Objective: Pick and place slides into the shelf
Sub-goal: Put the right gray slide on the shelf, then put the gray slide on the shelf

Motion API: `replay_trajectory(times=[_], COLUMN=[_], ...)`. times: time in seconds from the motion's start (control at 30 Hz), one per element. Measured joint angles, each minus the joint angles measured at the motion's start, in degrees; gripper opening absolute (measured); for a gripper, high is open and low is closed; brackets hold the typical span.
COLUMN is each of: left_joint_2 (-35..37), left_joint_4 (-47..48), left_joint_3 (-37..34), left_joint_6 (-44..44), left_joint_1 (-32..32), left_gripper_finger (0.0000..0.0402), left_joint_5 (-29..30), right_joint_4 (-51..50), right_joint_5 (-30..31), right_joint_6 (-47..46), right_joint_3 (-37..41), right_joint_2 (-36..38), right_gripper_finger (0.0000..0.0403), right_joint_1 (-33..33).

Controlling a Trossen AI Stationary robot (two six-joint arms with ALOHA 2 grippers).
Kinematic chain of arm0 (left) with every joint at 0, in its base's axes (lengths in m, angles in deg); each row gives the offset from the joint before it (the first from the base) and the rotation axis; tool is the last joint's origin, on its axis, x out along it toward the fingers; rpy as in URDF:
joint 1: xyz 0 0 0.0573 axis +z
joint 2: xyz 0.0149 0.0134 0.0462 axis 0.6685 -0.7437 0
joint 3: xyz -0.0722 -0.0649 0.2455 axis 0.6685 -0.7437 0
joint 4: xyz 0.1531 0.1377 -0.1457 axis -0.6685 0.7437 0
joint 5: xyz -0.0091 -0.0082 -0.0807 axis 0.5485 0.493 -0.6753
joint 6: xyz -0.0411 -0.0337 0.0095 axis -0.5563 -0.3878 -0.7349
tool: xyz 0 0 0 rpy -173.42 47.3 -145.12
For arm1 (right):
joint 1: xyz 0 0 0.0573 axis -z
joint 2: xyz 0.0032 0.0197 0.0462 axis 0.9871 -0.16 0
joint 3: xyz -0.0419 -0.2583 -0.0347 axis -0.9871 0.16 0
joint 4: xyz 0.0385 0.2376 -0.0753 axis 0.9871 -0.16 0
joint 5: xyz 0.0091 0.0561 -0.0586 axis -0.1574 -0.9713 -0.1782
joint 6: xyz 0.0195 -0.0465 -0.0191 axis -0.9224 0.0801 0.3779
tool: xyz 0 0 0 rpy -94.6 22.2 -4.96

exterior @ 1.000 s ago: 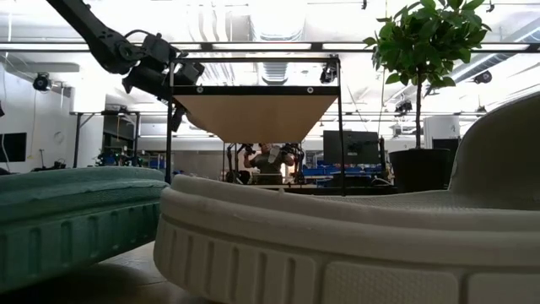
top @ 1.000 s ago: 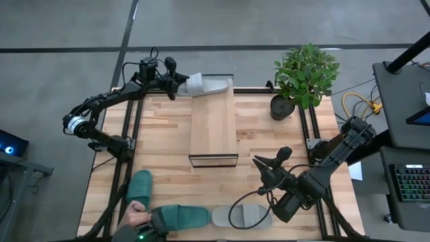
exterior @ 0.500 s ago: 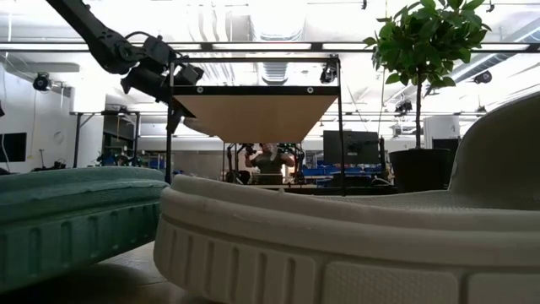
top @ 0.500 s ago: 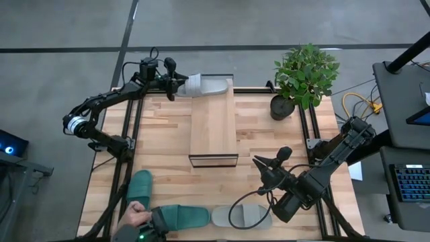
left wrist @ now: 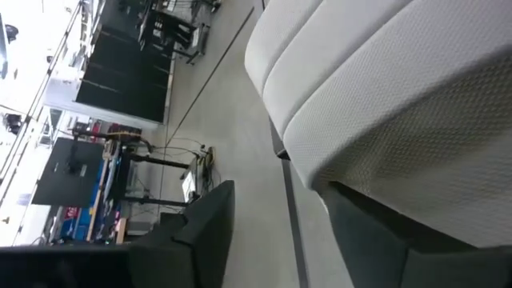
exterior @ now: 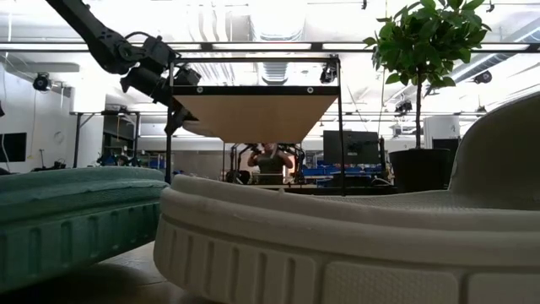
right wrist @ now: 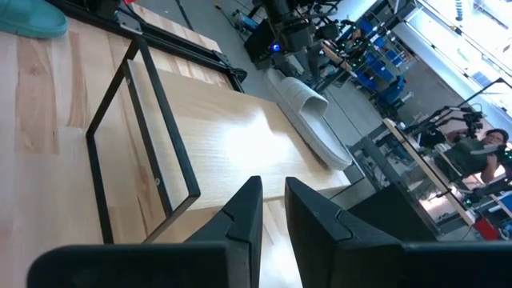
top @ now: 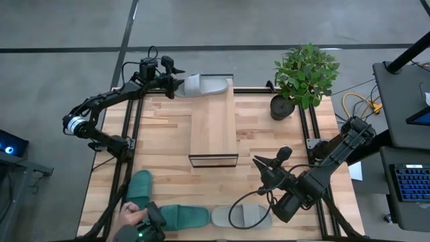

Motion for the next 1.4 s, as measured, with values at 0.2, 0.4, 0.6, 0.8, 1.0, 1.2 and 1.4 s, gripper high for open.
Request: replay_trajectory(times=[0.2,0.4,0.6,0.8,1.0,1.2,1.4], left_joint_2=[1.1,3.0,5.9,10.5,15.7,21.0,24.7], left_joint_4=[0.1,0.2,1.0,3.9,7.8,11.7,12.2], left_joint_3=[0.0,0.0,0.0,0.0,0.0,0.0,0.0], left_joint_6=[0.0,0.0,0.0,-4.4,-14.5,-25.4,-38.7], left_joint_1=[-0.1,-0.2,-0.2,-0.2,-0.2,-0.3,-0.8], left_gripper_finger=[0.0201,0.0202,0.0202,0.0199,0.017,0.0106,0.0029], left_joint_5=[1.0,1.0,1.8,6.7,-0.5,-22.2,-36.1], right_joint_4=[0.0,0.0,0.0,0.0,-0.1,-0.1,-0.1], right_joint_5=[0.0,0.0,0.0,-0.2,-0.2,-0.2,-0.2], right_joint_6=[0.0,0.0,0.1,0.2,1.5,4.7,11.7], right_joint_3=[0.0,0.0,0.0,0.0,0.0,0.0,0.0], right_joint_2=[0.0,0.0,0.0,0.0,0.0,0.0,0.0], right_gripper_finger=[0.0047,0.0047,0.0047,0.0047,0.0047,0.0047,0.0047], right_joint_1=[0.0,0.0,0.0,0.0,0.0,0.0,0.0])
